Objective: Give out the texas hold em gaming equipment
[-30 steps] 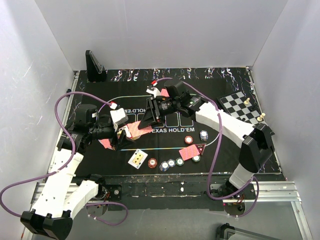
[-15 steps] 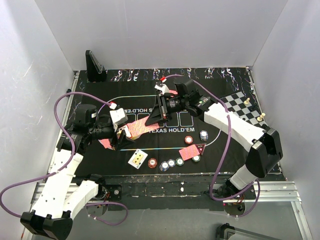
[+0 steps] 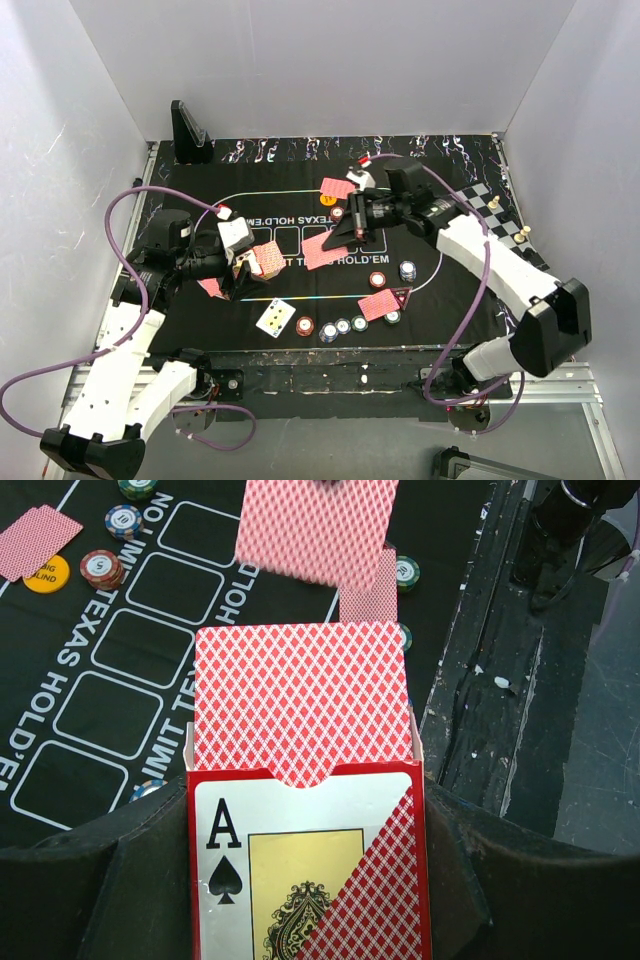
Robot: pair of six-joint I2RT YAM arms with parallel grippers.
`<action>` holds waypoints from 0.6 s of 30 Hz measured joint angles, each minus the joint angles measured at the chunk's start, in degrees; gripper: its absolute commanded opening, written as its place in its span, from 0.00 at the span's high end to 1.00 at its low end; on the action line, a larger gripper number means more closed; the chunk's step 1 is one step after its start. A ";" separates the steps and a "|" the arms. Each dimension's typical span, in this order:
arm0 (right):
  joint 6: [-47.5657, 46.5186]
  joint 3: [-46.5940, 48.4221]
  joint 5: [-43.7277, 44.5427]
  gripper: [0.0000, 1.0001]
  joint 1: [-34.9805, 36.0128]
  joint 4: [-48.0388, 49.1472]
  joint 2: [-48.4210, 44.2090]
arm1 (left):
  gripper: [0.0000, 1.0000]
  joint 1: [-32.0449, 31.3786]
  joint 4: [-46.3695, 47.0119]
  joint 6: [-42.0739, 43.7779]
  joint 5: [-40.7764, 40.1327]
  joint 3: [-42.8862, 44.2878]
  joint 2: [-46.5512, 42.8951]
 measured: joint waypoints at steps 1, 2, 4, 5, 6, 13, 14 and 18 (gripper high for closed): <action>-0.35 -1.18 0.00 0.99 -1.36 -0.35 -1.05 | 1.00 0.00 0.00 0.00 -0.02 0.00 -0.07; -0.74 -2.40 0.00 0.99 -2.69 -0.83 -2.16 | 1.00 0.00 0.00 0.00 0.00 0.00 -0.11; -2.21 -5.33 0.50 0.99 -5.60 -1.81 -4.39 | 1.00 0.00 0.00 0.02 0.00 0.00 -0.11; -3.17 -6.84 1.18 0.99 -6.99 -2.49 -5.33 | 1.00 0.00 0.00 0.02 0.00 0.00 -0.11; -4.33 -8.44 2.01 0.99 -8.20 -3.04 -6.14 | 1.00 0.00 0.00 0.02 0.00 0.00 -0.11; -9.51 -21.16 11.10 0.99 -13.81 -5.57 -4.81 | 1.00 0.00 0.00 0.00 0.02 0.00 -0.13; -9.64 -22.84 12.59 0.99 -14.38 -5.55 -4.15 | 1.00 0.00 -0.02 0.00 0.04 0.00 -0.13; -9.18 -28.04 16.48 0.99 -15.19 -4.57 -2.84 | 1.00 0.00 -0.07 0.04 0.02 0.00 -0.28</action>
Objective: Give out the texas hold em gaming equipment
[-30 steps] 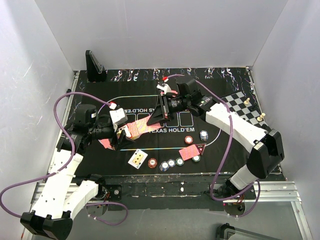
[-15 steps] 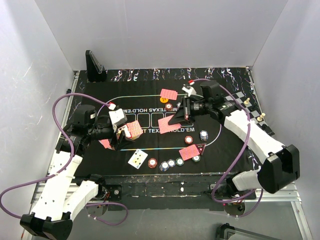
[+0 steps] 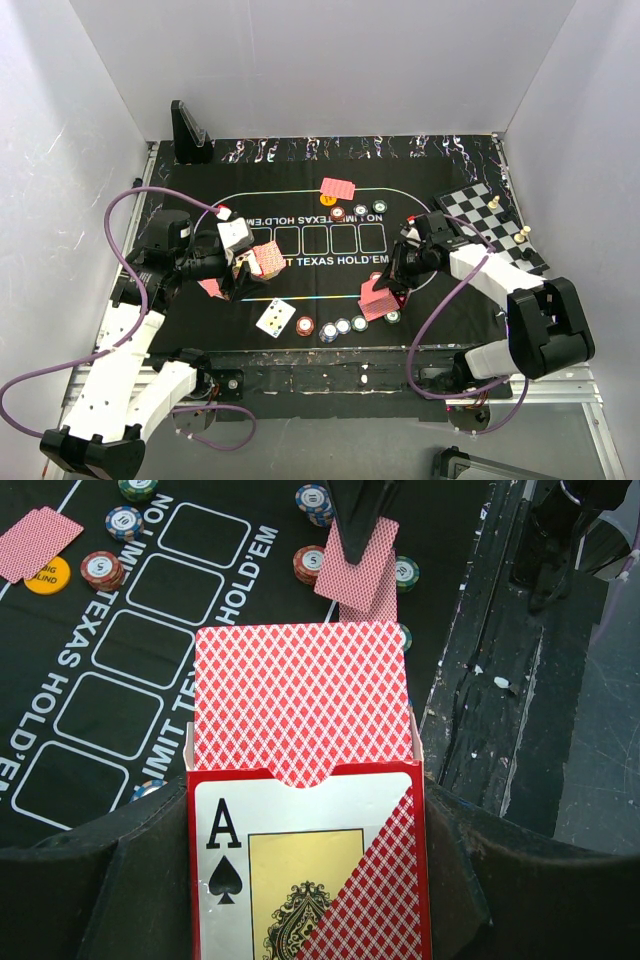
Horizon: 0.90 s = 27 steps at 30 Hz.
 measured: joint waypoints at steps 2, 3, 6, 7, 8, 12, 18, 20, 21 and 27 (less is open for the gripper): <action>0.24 -1.60 1.01 0.99 0.00 0.57 -0.02 | 1.00 0.00 -0.02 0.00 0.02 0.00 -0.04; 0.26 -2.36 1.64 0.99 0.00 0.92 -0.07 | 1.00 0.00 -0.07 0.00 0.00 0.00 -0.07; 0.24 -3.43 3.06 0.99 0.02 0.92 -0.66 | 1.00 0.00 -0.26 0.09 0.02 0.00 -0.09; 0.22 -3.67 3.39 0.99 0.00 0.96 -0.92 | 1.00 0.00 -0.31 0.11 0.02 0.00 -0.09; 0.22 -3.91 3.89 0.99 0.00 0.94 -1.29 | 1.00 0.00 -0.33 0.11 0.02 0.00 -0.09; 0.28 -4.48 5.62 0.99 0.00 0.68 -2.03 | 1.00 0.00 -0.31 0.09 0.13 0.00 -0.09; 0.90 -5.75 7.52 0.90 0.00 -0.42 -3.28 | 1.00 0.00 -0.31 0.04 0.15 0.00 -0.09; 1.29 -5.99 7.78 0.73 0.00 -0.85 -3.50 | 1.00 0.00 -0.31 0.04 0.17 0.00 -0.09; 1.40 -6.01 7.93 0.66 0.02 -1.05 -3.52 | 1.00 0.00 -0.31 0.04 0.20 0.00 -0.09; 1.86 -5.99 10.19 0.45 0.00 -3.26 -4.66 | 1.00 0.00 -0.28 -0.07 0.48 0.00 -0.09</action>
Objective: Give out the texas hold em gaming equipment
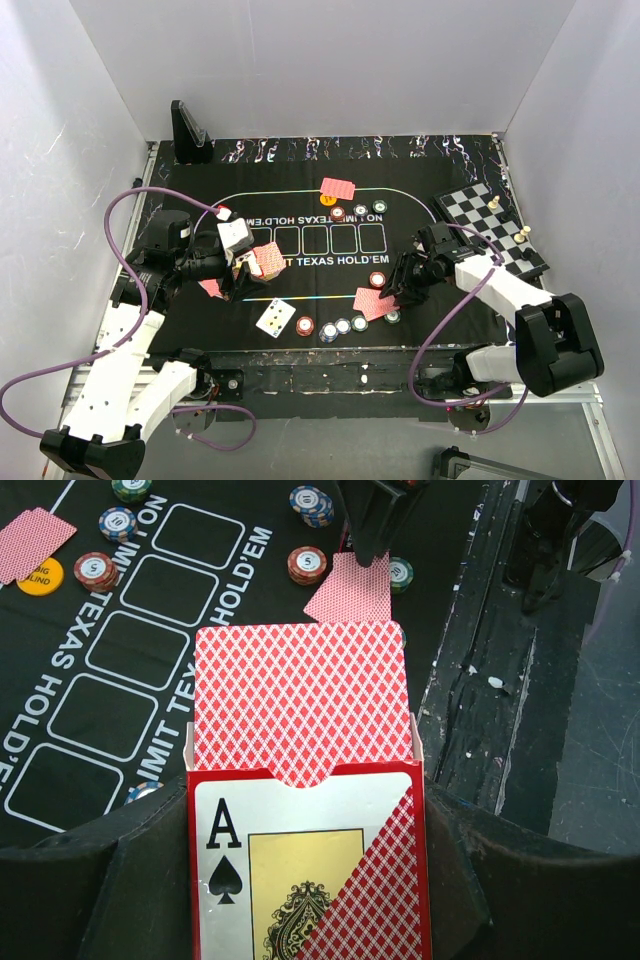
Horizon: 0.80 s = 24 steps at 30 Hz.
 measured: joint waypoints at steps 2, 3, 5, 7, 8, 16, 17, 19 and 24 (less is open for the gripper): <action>-0.13 0.39 1.53 0.44 0.00 -1.77 -0.90 | 1.00 0.00 0.00 -0.02 0.15 0.00 0.00; -0.13 0.85 2.40 0.44 0.00 -2.99 -1.44 | 1.00 0.00 0.00 -0.02 0.20 0.00 0.00; -0.15 2.25 4.35 0.44 0.02 -5.31 -2.95 | 1.00 0.00 0.00 -0.02 0.39 0.00 0.00; -0.13 4.13 6.40 0.44 0.02 -7.56 -5.05 | 1.00 0.00 0.02 0.00 0.59 0.00 0.00; -0.09 5.16 7.30 0.43 0.02 -8.57 -6.29 | 1.00 0.00 0.04 0.00 0.61 0.00 0.00; 2.32 16.70 3.91 0.16 2.58 -9.22 -12.41 | 1.00 0.00 0.46 0.07 1.01 0.00 0.02; 2.69 19.50 2.84 0.15 4.11 -8.83 -11.41 | 1.00 0.00 0.55 0.07 1.01 0.00 0.02; 3.10 25.31 0.57 0.14 7.69 -7.58 -8.41 | 1.00 0.00 0.76 0.04 1.03 0.00 0.11; 4.22 39.12 -6.64 0.12 16.33 -1.70 2.40 | 1.00 0.00 0.81 0.07 1.01 0.00 0.39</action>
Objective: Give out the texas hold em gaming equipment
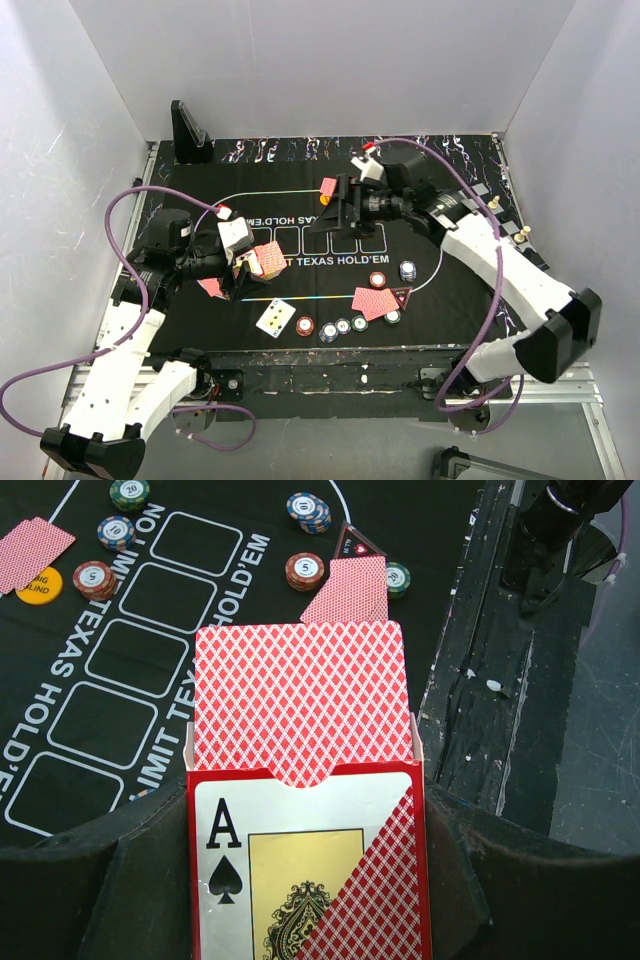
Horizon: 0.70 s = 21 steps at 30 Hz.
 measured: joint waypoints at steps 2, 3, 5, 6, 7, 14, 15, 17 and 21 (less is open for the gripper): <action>1.09 1.92 -2.97 0.12 2.16 2.89 3.04 | 1.00 0.00 0.00 0.00 -0.02 0.00 0.04; 1.60 2.34 -3.87 0.12 2.86 3.85 4.02 | 1.00 0.00 0.00 0.00 -0.02 0.00 0.02; 2.19 3.52 -5.40 0.12 4.66 4.94 6.38 | 1.00 0.00 0.00 0.00 -0.02 0.00 0.02; 2.43 4.39 -5.97 0.11 5.51 5.25 7.63 | 1.00 0.00 -0.02 0.00 -0.02 0.00 0.02; 2.58 5.09 -6.43 0.11 6.27 5.57 8.59 | 1.00 0.00 -0.02 0.00 -0.04 0.00 0.02; 3.34 8.81 -9.22 0.10 10.86 7.37 12.63 | 1.00 0.00 0.00 0.02 -0.07 0.00 0.04; 3.39 9.14 -9.55 0.10 11.39 7.48 13.14 | 1.00 0.00 0.00 0.00 -0.04 0.00 0.11; 3.45 9.77 -10.12 0.10 12.15 7.58 14.08 | 1.00 0.00 0.07 -0.04 -0.04 0.00 0.17; 3.50 10.29 -11.06 0.09 12.92 7.87 16.15 | 1.00 0.00 0.68 -0.22 -0.07 0.00 0.48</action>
